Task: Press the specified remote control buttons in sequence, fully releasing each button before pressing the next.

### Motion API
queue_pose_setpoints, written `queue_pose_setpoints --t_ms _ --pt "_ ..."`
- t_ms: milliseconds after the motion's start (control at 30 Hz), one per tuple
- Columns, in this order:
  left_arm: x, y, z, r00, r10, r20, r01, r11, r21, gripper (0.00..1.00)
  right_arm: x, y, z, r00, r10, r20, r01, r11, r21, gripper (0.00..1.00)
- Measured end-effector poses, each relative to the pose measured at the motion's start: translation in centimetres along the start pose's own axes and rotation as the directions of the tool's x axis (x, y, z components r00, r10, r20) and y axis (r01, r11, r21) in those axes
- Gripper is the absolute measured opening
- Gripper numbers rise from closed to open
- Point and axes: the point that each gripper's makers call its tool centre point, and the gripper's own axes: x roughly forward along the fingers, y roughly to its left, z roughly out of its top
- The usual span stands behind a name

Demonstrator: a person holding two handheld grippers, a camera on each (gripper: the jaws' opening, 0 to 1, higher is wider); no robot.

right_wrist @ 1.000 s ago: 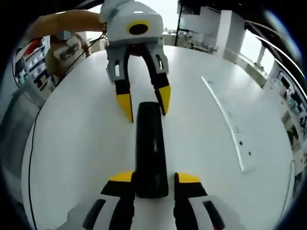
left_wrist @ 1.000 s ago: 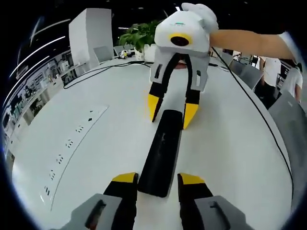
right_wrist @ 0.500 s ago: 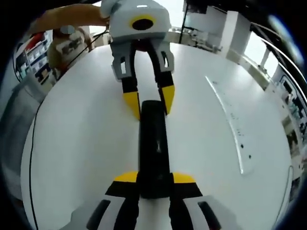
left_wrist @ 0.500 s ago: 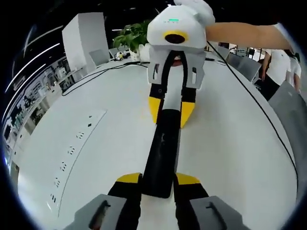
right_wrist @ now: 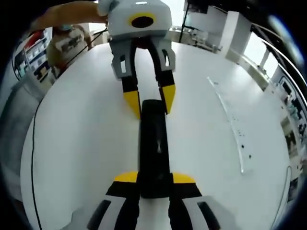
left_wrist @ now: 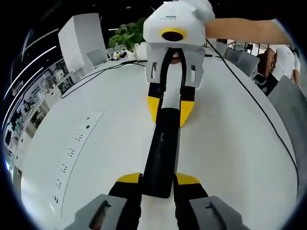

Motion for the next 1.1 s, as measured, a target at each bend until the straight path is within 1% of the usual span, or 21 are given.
queue_pose_setpoints --t_ms 167,267,300,333,433,533,567,667,733,800,867,900,933,1100 --pt "-0.7 -1.1 0.5 1.000 0.001 0.004 -0.001 1.000 -0.006 0.25 -0.7 0.7 0.2 1.000 0.000 0.002 0.000 1.000 -0.002 0.19" --pt "-1.0 -1.7 0.6 1.000 0.002 0.011 -0.002 1.000 -0.013 0.25 -1.3 1.6 0.4 1.000 0.001 0.004 -0.001 1.000 -0.005 0.19" --pt "-1.2 -2.1 0.7 1.000 0.003 0.015 -0.003 1.000 -0.015 0.25 -1.5 2.0 0.5 1.000 0.003 0.003 -0.003 1.000 -0.010 0.19" --pt "-1.3 -2.4 0.8 1.000 0.004 0.018 -0.003 1.000 -0.016 0.25 -1.3 1.7 0.5 1.000 0.004 0.000 -0.004 1.000 -0.011 0.19" --pt "-1.8 -3.5 1.1 1.000 0.009 0.023 -0.008 1.000 -0.021 0.25 -1.7 2.7 1.0 1.000 0.001 -0.004 -0.001 1.000 -0.019 0.19" --pt "-2.3 -3.4 0.9 1.000 0.009 0.025 -0.009 1.000 -0.021 0.25 -2.1 3.4 1.2 1.000 -0.001 0.000 0.001 1.000 -0.021 0.19" --pt "-2.6 -4.2 1.1 1.000 0.008 0.024 -0.007 1.000 -0.020 0.25 -2.2 3.9 1.3 1.000 -0.001 0.003 0.001 1.000 -0.020 0.19" --pt "-3.3 -5.2 1.2 1.000 0.007 0.019 -0.007 1.000 -0.014 0.25 -2.6 5.4 1.7 1.000 0.000 0.010 0.001 1.000 -0.015 0.19" --pt "-3.4 -5.5 0.9 1.000 0.008 0.015 -0.008 1.000 -0.015 0.25 -2.7 5.9 1.8 1.000 -0.001 0.012 0.001 1.000 -0.015 0.19" --pt "-3.8 -6.4 0.8 1.000 0.008 0.013 -0.008 1.000 -0.015 0.25 -3.0 7.4 2.1 1.000 0.000 0.016 0.000 1.000 -0.013 0.19" --pt "-4.2 -7.4 0.5 1.000 0.003 0.008 -0.003 1.000 -0.016 0.25 -3.0 8.1 2.2 1.000 0.003 0.018 -0.003 1.000 -0.013 0.19" --pt "-4.3 -7.8 0.5 1.000 0.000 0.006 0.000 1.000 -0.015 0.25 -3.0 9.0 2.2 1.000 0.007 0.018 -0.007 1.000 -0.014 0.19" --pt "-4.4 -8.5 0.3 1.000 -0.004 0.000 0.004 1.000 -0.014 0.25 -3.0 9.2 2.2 1.000 0.007 0.018 -0.007 1.000 -0.014 0.19" --pt "-4.9 -10.7 -0.2 1.000 -0.010 -0.006 0.009 1.000 -0.012 0.25 -3.1 12.1 2.3 1.000 0.010 0.029 -0.010 1.000 -0.005 0.19"
